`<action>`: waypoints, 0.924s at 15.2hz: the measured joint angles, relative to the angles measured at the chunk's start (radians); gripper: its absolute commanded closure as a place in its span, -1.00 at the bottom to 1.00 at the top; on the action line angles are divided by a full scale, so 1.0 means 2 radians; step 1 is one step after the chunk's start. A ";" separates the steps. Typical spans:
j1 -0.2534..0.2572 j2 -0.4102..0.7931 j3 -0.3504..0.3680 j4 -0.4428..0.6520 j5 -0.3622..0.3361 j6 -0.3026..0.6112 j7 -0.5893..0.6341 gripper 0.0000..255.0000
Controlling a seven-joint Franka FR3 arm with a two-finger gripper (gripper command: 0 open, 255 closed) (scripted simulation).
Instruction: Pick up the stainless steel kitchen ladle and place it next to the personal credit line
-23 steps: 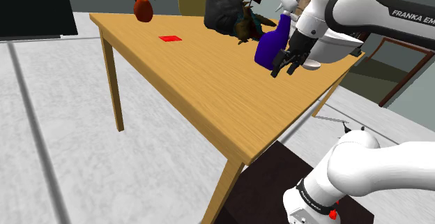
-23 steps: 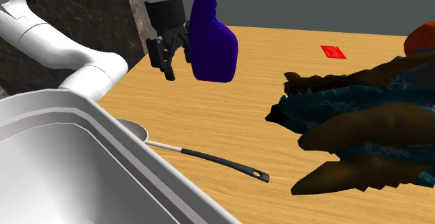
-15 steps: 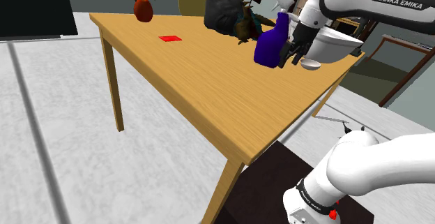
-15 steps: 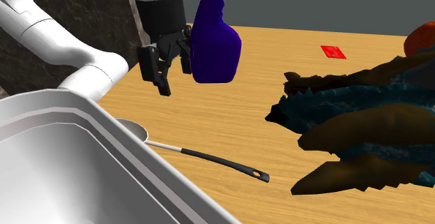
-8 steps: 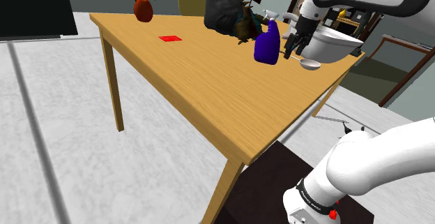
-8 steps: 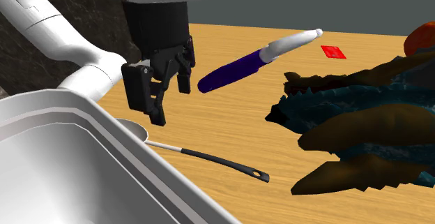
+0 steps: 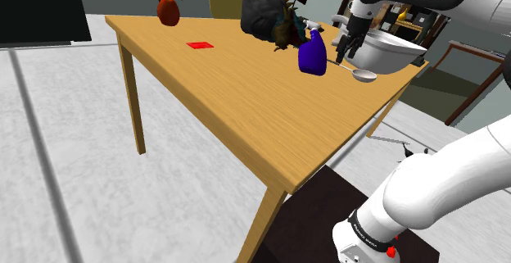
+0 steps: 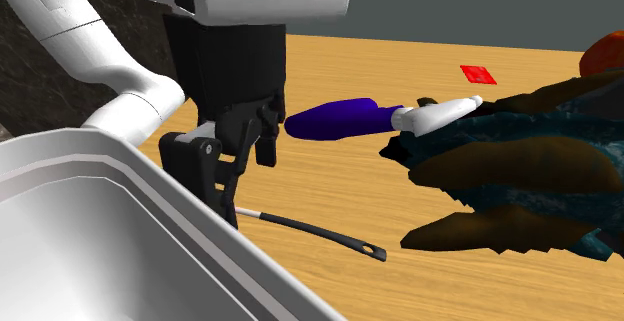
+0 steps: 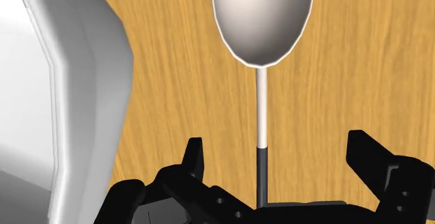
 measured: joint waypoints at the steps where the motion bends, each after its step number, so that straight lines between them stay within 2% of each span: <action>1: -0.001 0.002 -0.002 -0.003 0.000 0.005 -0.001 -1.00; 5: -0.003 -0.004 -0.005 -0.035 -0.004 0.031 0.001 -1.00; 11: -0.004 -0.002 -0.007 -0.037 -0.004 0.035 0.000 -1.00; 12: -0.004 -0.002 -0.007 -0.037 -0.004 0.035 0.000 1.00; 14: -0.004 -0.002 -0.007 -0.037 -0.004 0.035 0.000 1.00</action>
